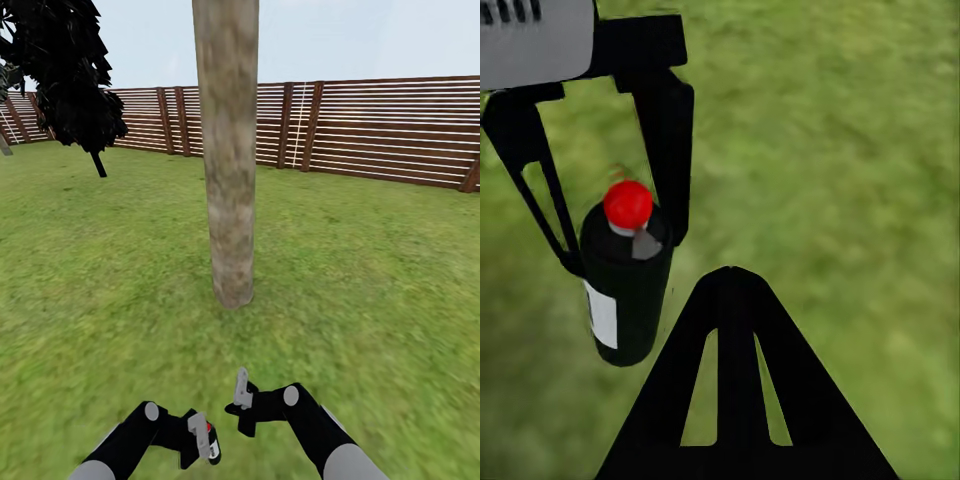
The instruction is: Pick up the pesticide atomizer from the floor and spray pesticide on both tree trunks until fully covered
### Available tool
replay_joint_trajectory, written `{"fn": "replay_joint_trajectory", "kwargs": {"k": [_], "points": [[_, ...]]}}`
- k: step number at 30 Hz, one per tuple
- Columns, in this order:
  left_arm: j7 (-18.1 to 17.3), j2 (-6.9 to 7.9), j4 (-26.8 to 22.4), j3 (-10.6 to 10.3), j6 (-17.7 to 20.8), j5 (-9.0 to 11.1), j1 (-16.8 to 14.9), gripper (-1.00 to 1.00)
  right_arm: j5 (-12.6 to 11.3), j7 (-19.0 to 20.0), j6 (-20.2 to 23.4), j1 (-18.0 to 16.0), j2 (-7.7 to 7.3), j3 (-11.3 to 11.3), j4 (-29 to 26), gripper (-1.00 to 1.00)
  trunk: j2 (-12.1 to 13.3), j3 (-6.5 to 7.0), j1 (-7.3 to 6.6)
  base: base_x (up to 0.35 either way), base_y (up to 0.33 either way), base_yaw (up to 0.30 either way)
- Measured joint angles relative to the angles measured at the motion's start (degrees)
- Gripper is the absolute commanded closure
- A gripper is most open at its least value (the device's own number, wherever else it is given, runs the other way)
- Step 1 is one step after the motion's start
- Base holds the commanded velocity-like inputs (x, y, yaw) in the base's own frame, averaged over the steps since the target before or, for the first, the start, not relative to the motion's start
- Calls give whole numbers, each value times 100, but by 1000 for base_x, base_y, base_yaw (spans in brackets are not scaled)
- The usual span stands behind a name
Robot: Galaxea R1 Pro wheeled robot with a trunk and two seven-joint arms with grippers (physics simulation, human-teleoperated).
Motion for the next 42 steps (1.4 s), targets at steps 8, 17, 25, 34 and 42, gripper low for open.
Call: {"fn": "replay_joint_trajectory", "kwargs": {"k": [8, 17, 25, 34, 42], "points": [[99, -155, 0, 3, 10, 12, 1, 100, 0, -2, 0, 0, 6, 0, 6, 100, 0, 0, 0, 0, 0, 0], [99, -156, -9, 41, -13, 82, -8, 100, 0, -3, 0, 0, 6, 0, 9, 100, 0, 0, 0, 0, 0, 0], [204, -155, -4, 80, -26, 113, -8, 100, 0, -3, -3, 0, 6, 0, 9, 100, 0, 0, 0, 0, 0, 0], [361, -164, -1, 95, -33, 207, -6, 100, 0, -3, -4, 0, 6, 0, 9, 100, 0, 0, 0, 0, 0, 0], [334, -165, 4, 72, -44, 628, 1, 100, 7, -3, 0, 0, 6, 0, 9, 100, 0, 0, 0, 0, 0, 0]]}}
